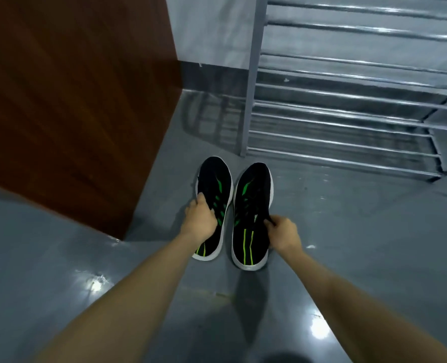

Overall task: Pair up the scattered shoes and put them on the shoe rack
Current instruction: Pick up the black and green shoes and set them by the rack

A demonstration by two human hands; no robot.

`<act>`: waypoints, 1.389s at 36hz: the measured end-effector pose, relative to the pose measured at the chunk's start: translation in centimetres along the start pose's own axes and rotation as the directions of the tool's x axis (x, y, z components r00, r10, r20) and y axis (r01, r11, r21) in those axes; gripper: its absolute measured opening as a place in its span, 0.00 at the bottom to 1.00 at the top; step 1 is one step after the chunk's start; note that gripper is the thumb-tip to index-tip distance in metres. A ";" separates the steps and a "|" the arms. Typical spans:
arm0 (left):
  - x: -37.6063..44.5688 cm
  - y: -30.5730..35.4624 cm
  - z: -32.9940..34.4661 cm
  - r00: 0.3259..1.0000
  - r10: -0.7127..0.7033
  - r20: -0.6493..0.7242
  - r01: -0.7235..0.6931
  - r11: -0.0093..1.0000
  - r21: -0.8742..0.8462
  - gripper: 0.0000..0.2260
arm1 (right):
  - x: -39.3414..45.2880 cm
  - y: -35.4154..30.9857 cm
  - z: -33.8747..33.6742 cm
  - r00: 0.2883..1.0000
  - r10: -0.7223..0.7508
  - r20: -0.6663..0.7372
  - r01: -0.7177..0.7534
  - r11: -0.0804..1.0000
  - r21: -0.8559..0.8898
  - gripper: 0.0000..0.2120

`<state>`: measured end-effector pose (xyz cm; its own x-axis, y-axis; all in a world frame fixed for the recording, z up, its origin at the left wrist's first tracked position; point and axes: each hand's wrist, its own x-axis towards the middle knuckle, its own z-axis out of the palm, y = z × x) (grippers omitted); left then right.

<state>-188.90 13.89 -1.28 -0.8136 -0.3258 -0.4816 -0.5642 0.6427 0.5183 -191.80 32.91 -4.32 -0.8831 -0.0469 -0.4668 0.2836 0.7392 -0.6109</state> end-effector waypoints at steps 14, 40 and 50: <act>-7.6 7.6 -6.6 0.990 0.139 -0.005 -0.136 0.978 0.156 0.16 | -6.8 -7.8 -8.1 0.995 -0.095 0.042 0.099 0.990 -0.100 0.15; -37.1 33.4 -31.0 0.909 0.263 0.323 -0.303 0.950 0.080 0.11 | -37.7 -23.1 -39.3 0.978 0.151 -0.143 -0.140 0.987 0.078 0.13; -46.1 35.6 -33.0 0.742 0.439 0.508 -0.540 0.839 0.063 0.13 | -50.2 -23.4 -40.3 0.886 0.353 -0.301 -0.270 0.920 0.284 0.13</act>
<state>-176.12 28.92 62.74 -0.7795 0.3922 -0.4885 -0.0255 0.7593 0.6502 -169.15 45.03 59.15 -0.7948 0.4213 -0.4368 0.6055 0.5021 -0.6175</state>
